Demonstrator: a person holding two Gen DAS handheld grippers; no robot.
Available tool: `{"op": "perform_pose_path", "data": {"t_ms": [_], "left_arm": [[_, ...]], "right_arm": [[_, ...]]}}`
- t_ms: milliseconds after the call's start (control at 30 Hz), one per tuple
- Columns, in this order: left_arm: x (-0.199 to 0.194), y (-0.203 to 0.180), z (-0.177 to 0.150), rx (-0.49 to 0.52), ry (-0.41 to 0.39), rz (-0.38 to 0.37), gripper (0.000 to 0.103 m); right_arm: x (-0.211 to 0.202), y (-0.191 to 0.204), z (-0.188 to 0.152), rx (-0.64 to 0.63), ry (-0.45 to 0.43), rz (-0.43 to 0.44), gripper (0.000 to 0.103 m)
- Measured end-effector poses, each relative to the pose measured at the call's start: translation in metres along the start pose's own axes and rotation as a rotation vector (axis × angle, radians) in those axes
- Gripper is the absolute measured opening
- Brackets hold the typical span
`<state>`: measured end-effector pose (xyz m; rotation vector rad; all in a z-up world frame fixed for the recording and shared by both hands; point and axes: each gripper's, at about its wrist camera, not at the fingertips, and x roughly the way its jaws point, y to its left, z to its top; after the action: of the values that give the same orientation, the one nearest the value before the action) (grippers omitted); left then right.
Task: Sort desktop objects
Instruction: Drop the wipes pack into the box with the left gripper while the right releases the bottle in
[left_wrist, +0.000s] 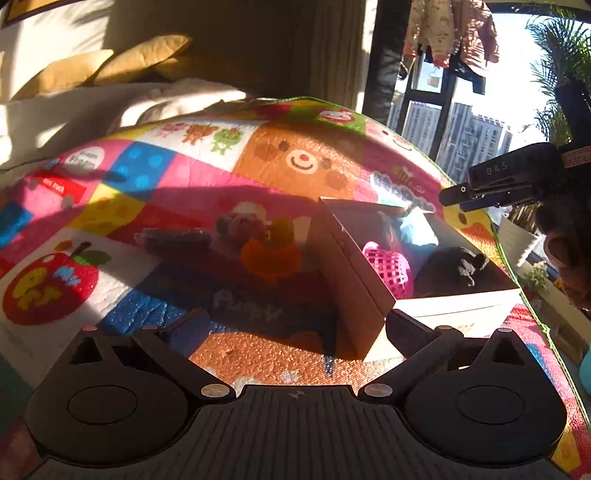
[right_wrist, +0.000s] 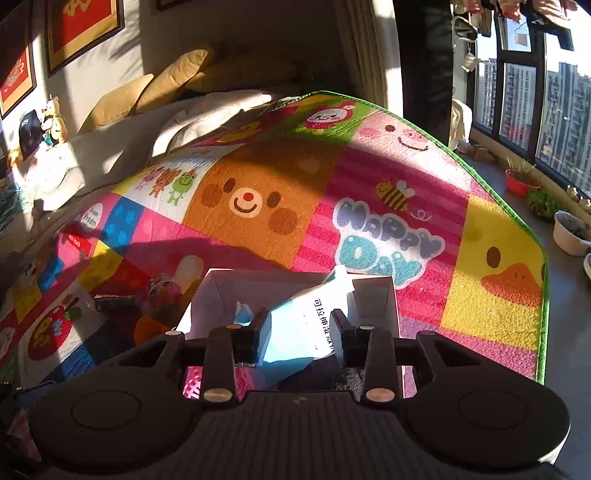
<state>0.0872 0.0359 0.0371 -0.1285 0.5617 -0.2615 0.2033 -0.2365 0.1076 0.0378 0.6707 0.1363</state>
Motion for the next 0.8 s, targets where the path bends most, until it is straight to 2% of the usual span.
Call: {"op": "perform_pose_path", "data": {"t_ms": [133, 200, 267, 367, 467, 600, 667, 800], "left_arm": [[-0.008, 0.007, -0.010, -0.020, 0.016, -0.014, 0.103], [-0.009, 0.010, -0.013, -0.029, 0.021, -0.013, 0.103], [-0.011, 0.014, -0.015, -0.047, 0.017, -0.007, 0.103], [-0.015, 0.021, -0.015, -0.086, -0.007, 0.003, 0.103], [-0.014, 0.026, -0.014, -0.130, -0.032, -0.001, 0.103], [-0.014, 0.026, -0.015, -0.145, -0.049, -0.008, 0.103], [-0.015, 0.027, -0.016, -0.149, -0.055, -0.011, 0.103], [-0.014, 0.032, -0.018, -0.176, -0.064, -0.017, 0.103]], "right_arm": [[0.050, -0.015, 0.013, 0.076, 0.049, -0.072, 0.026], [0.068, -0.015, 0.014, 0.076, 0.056, -0.078, 0.025], [0.078, -0.014, 0.014, 0.086, 0.073, -0.042, 0.025], [0.077, -0.007, 0.014, 0.065, 0.111, -0.009, 0.025], [0.081, -0.001, 0.012, 0.014, 0.140, -0.035, 0.025], [0.081, -0.008, 0.021, 0.080, 0.225, -0.024, 0.025], [0.079, -0.006, 0.023, 0.062, 0.258, -0.030, 0.025], [0.085, -0.003, 0.023, 0.062, 0.268, -0.045, 0.025]]}}
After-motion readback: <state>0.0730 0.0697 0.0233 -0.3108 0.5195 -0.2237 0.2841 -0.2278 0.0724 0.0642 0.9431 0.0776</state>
